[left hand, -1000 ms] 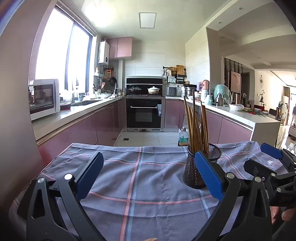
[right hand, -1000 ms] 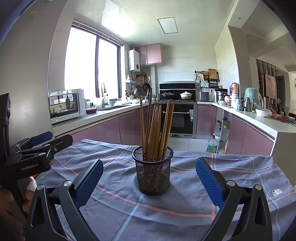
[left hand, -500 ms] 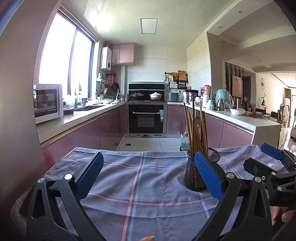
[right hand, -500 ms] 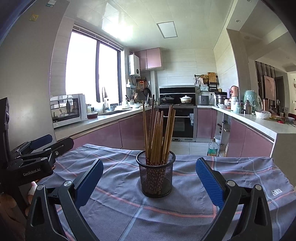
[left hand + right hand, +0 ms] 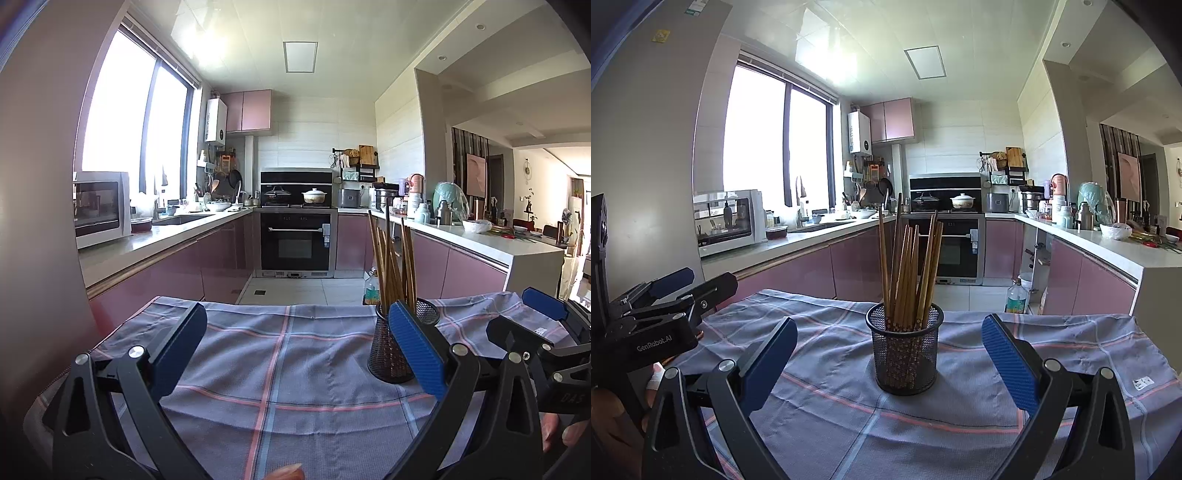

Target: Organize utensils

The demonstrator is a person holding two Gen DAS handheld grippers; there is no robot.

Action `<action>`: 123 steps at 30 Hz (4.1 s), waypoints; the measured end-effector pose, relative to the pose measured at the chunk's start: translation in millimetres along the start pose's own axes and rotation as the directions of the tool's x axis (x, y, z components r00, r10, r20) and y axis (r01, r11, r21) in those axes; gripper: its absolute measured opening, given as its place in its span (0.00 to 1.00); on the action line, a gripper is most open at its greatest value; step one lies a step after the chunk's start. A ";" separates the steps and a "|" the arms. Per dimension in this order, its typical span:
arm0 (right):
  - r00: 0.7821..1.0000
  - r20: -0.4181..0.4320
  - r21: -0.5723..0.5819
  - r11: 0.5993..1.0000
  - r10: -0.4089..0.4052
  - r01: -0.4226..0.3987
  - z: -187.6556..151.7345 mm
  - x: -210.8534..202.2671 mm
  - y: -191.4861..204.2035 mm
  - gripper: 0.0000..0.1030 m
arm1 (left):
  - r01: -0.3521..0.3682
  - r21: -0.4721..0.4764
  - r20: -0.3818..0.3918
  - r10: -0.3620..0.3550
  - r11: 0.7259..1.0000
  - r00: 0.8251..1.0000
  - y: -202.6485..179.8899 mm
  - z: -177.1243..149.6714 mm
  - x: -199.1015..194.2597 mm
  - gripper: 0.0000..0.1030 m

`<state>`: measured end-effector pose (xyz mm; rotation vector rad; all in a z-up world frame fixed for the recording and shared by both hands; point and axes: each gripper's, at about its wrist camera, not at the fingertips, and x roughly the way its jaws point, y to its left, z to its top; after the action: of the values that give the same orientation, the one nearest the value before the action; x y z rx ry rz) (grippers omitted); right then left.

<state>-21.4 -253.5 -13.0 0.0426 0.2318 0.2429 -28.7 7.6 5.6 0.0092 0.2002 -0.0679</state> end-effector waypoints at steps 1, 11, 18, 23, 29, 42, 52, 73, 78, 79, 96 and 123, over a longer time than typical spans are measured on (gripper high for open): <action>1.000 0.000 0.001 1.000 0.000 0.000 0.6 0.1 -0.4 0.94 | 0.000 0.002 0.000 0.000 1.000 1.000 -0.4 -0.2 -0.5 0.94; 1.000 0.007 -0.001 1.000 -0.007 0.007 0.9 0.5 0.9 0.94 | -0.003 0.010 0.007 0.003 1.000 1.000 -1.4 -0.3 -3.4 0.94; 1.000 0.010 0.003 1.000 -0.008 0.008 0.6 -1.7 0.7 0.94 | -0.003 0.011 0.007 0.002 1.000 1.000 -1.9 -0.5 -3.7 0.94; 1.000 0.009 0.007 1.000 -0.007 0.007 -0.3 -0.5 0.0 0.94 | -0.003 0.008 0.007 0.003 1.000 1.000 -1.7 -0.7 -3.9 0.94; 1.000 0.012 0.008 1.000 -0.009 0.009 -0.4 -0.5 -0.3 0.94 | -0.003 0.010 0.006 0.003 1.000 1.000 -2.0 -1.1 -4.1 0.94; 1.000 0.020 0.011 1.000 -0.015 0.014 -0.6 -0.3 -0.3 0.94 | -0.004 0.010 0.006 0.004 1.000 1.000 -1.9 -1.4 -4.9 0.94; 1.000 0.025 0.012 1.000 -0.014 0.014 -1.1 -0.7 -0.5 0.94 | -0.004 0.011 0.006 0.004 1.000 1.000 -2.2 -1.1 -4.6 0.94; 0.999 0.033 0.013 1.000 -0.013 0.013 3.2 1.6 1.9 0.94 | -0.005 0.012 0.007 0.005 1.000 1.000 -1.7 -2.5 -6.0 0.94; 0.999 0.034 0.014 1.000 -0.014 0.013 3.0 1.2 1.4 0.94 | -0.006 0.012 0.008 0.005 1.000 1.000 -1.9 -2.4 -6.0 0.94; 0.999 0.034 0.013 1.000 -0.013 0.013 3.3 1.6 1.8 0.94 | -0.005 0.012 0.008 0.005 1.000 1.000 -1.6 -2.6 -6.2 0.94; 0.999 0.032 0.016 1.000 -0.011 0.011 2.3 0.9 -1.1 0.94 | -0.004 0.011 0.005 0.004 1.000 1.000 -1.4 -1.9 -5.8 0.94; 1.000 0.028 0.022 1.000 -0.012 0.011 -0.2 0.8 -3.2 0.94 | -0.003 0.007 0.002 0.003 1.000 1.000 0.8 -2.2 -5.7 0.94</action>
<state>-20.0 -256.4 -13.5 0.0667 0.2065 0.2284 -34.7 8.7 4.5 0.0165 0.1977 -0.0658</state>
